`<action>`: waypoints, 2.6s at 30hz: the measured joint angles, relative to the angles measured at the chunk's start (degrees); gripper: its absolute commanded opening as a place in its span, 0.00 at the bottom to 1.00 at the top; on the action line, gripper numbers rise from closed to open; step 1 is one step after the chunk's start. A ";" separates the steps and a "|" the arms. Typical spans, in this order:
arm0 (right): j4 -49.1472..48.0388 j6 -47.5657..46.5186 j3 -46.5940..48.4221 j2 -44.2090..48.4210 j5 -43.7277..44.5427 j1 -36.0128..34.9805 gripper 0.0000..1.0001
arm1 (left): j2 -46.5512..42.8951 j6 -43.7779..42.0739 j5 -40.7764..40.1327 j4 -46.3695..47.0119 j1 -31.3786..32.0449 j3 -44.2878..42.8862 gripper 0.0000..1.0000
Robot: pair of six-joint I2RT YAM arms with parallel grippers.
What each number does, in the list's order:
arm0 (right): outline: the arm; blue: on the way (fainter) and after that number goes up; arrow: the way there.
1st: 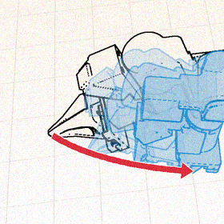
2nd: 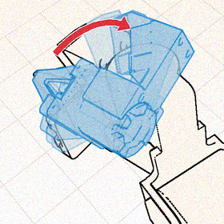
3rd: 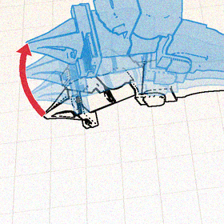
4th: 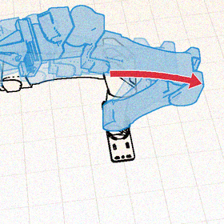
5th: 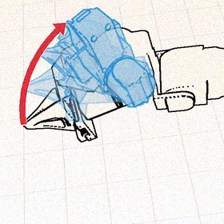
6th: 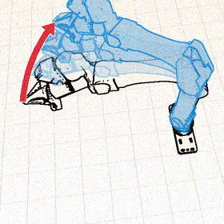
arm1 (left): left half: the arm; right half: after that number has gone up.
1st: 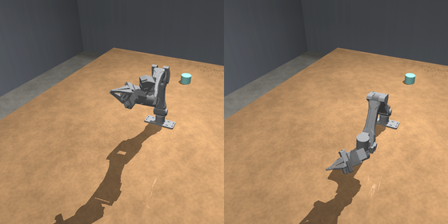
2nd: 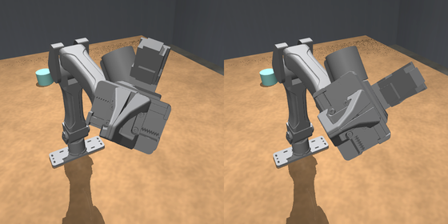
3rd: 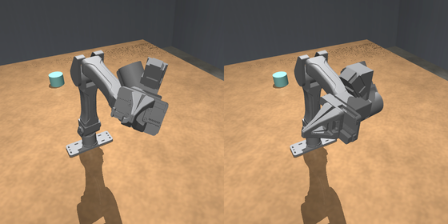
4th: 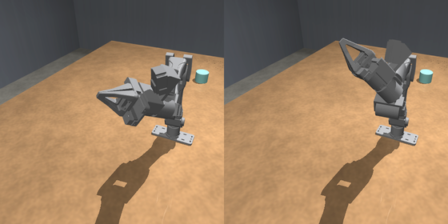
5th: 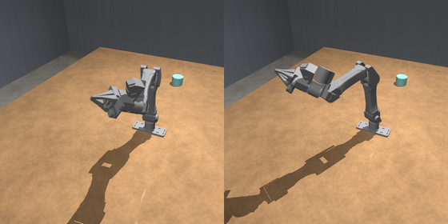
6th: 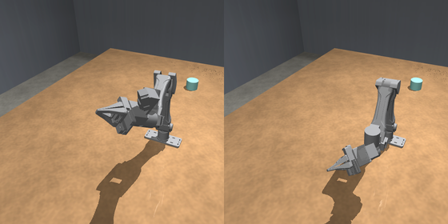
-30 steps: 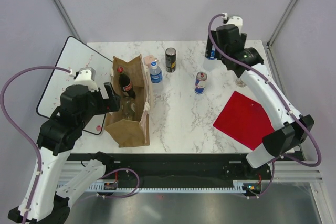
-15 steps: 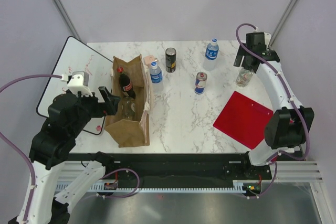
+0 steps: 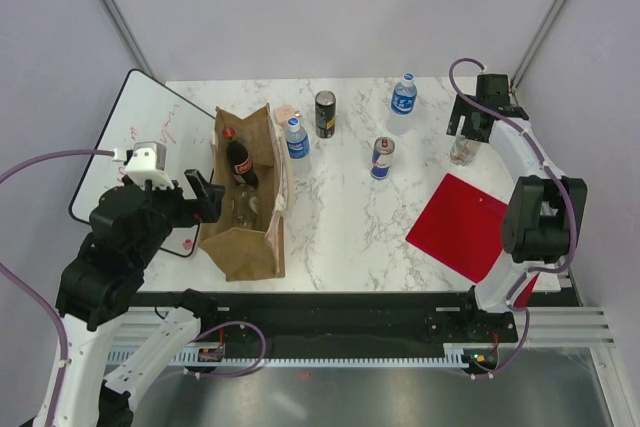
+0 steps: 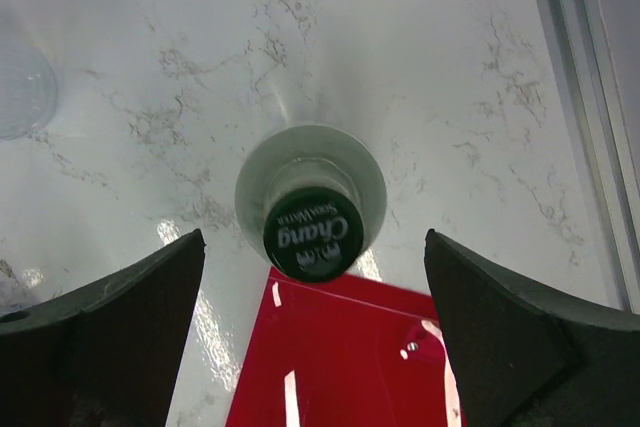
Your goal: Place the beverage into the canvas bag
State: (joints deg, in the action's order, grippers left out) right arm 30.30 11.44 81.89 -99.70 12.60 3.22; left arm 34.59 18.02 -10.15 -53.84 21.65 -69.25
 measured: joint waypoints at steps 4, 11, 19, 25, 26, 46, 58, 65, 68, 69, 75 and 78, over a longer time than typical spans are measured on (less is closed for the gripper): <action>-3.76 -1.73 0.00 -3.08 -1.73 -0.13 0.96 | 0.09 -0.11 -0.28 0.04 0.00 0.00 0.98; -6.58 -3.93 0.00 -6.36 -1.81 -0.22 0.94 | 0.26 -0.13 -0.50 0.22 0.00 0.00 0.98; -9.57 -6.29 -0.55 -7.26 -1.79 -0.17 0.89 | 0.68 -0.15 -0.50 0.44 0.00 0.00 0.98; -10.86 -6.80 -0.70 -8.13 -1.90 -0.11 0.88 | 1.14 -0.17 -0.50 0.44 0.00 0.00 0.98; -11.13 -6.82 -0.76 -8.13 -1.90 -0.11 0.88 | 1.14 -0.20 -0.48 0.44 0.00 0.00 0.98; -8.76 -6.23 -5.16 -3.13 -4.63 -2.56 0.00 | 1.44 -0.55 -1.66 0.48 0.00 1.36 0.94; 5.99 -4.79 -2.58 8.59 -3.23 -15.63 0.00 | 5.40 -0.22 -5.57 -0.48 0.00 3.82 0.92; 13.97 -3.45 13.33 10.91 -2.25 -23.04 0.00 | 8.20 1.68 -7.87 -1.42 -0.02 5.70 0.80; 14.91 -2.29 20.46 10.80 -2.25 -30.36 0.00 | 8.48 2.36 -7.87 -2.01 -0.02 6.34 0.71; 14.95 -1.92 22.62 10.67 -2.47 -33.22 0.00 | 8.66 2.51 -7.96 -2.23 -0.02 6.36 0.66; 14.99 0.26 36.26 5.29 -4.55 -47.78 0.00 | 8.41 3.21 -10.78 -3.06 0.00 7.65 0.37; 14.40 0.70 42.91 0.33 -5.18 -52.54 0.00 | 7.72 3.54 -10.86 -3.34 -0.02 8.70 0.17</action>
State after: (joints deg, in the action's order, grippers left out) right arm 44.71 12.14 124.79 -99.37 7.42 -49.32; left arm 42.30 21.56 -21.02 -57.19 21.63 -60.55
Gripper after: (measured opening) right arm 0.717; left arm 0.352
